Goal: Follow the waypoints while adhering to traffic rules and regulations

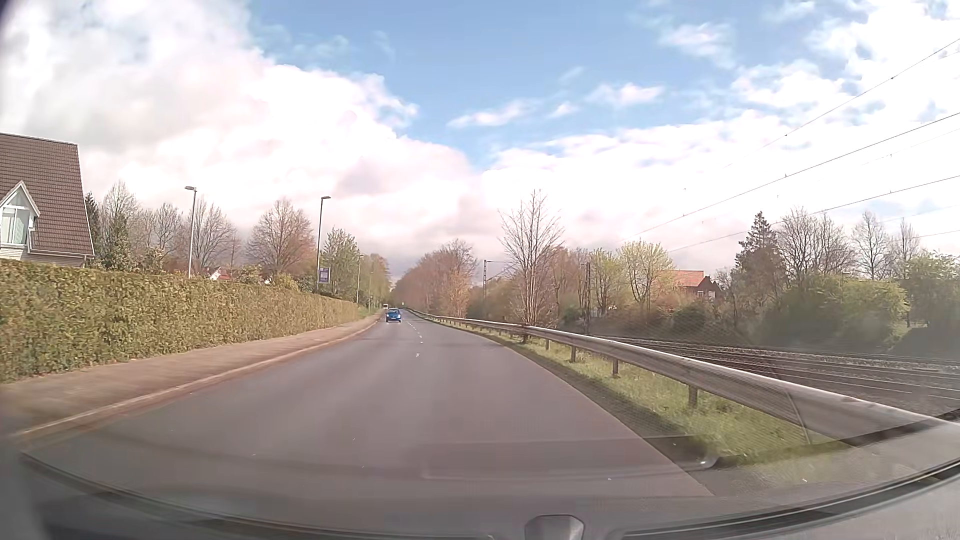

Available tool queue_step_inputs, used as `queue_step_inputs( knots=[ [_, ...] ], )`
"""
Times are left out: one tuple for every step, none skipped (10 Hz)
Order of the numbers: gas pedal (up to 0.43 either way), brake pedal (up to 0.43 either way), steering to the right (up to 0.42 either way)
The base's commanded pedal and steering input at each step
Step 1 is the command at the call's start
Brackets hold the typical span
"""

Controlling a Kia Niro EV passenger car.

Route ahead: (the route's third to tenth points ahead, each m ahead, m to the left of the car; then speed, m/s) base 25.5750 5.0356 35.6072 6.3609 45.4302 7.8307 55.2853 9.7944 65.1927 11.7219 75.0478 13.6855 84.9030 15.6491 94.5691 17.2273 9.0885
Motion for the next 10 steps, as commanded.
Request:
queue_step_inputs(
  knots=[
    [0.24,0.0,-0.03],
    [0.24,0.0,-0.03],
    [0.24,0.0,-0.03],
    [0.228,0.0,-0.03],
    [0.209,0.0,-0.031],
    [0.22,0.0,-0.03],
    [0.22,0.0,-0.031],
    [0.22,0.0,-0.03],
    [0.22,0.0,-0.031],
    [0.209,0.0,-0.03]
  ],
)
